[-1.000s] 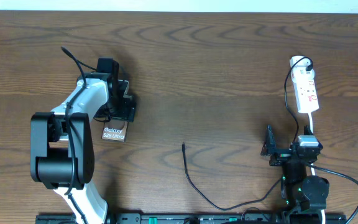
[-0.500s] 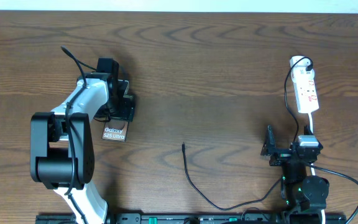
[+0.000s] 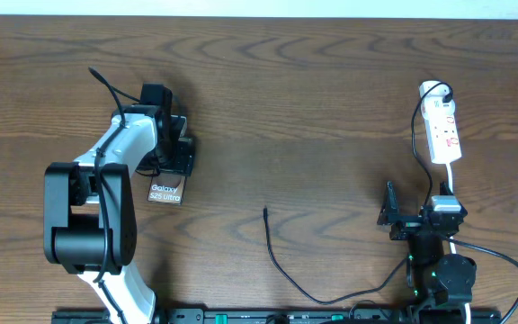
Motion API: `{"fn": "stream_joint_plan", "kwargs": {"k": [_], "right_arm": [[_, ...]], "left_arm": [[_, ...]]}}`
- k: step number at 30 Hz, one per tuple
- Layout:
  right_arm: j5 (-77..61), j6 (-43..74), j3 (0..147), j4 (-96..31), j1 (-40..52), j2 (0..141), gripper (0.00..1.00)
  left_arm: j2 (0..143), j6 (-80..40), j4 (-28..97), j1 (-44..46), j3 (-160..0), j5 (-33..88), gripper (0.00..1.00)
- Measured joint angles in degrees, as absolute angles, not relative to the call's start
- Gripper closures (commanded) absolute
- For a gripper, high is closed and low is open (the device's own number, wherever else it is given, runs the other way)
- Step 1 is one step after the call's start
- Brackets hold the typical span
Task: Plug charger to phone and switch on socket
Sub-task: 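Lower the left gripper and close it on the phone's bottom edge, then lift the phone upright with the left gripper toward the center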
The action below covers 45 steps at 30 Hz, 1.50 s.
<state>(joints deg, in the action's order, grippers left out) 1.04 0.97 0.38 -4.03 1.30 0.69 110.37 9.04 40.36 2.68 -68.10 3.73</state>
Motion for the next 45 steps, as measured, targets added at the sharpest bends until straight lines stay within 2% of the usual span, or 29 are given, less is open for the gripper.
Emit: {"fn": "stream_joint_plan", "kwargs": {"k": [5, 17, 26, 34, 39, 45], "right_arm": [[1.04, 0.97, 0.38, -4.03, 1.3, 0.69, 0.01], [1.04, 0.97, 0.38, -4.03, 1.3, 0.69, 0.01], [1.04, 0.97, 0.38, -4.03, 1.3, 0.69, 0.01], [1.04, 0.97, 0.38, -4.03, 1.3, 0.69, 0.01], [1.04, 0.97, 0.38, -4.03, 1.3, 0.69, 0.01], [1.04, 0.97, 0.38, -4.03, 1.3, 0.69, 0.01]], "left_arm": [[110.34, 9.04, 40.36, 2.68, -68.1, 3.73, 0.92], [110.39, 9.02, 41.32, 2.68, -68.45, 3.73, 0.93], [111.77, 9.04, 48.73, 2.74, -71.4, 3.7, 0.93], [112.03, 9.02, 49.63, 2.74, -75.02, 4.93, 0.93], [112.03, 9.02, 49.71, 2.74, -75.31, 11.66, 0.92], [112.03, 8.19, 48.99, 2.74, -76.55, 28.14, 0.93]]}}
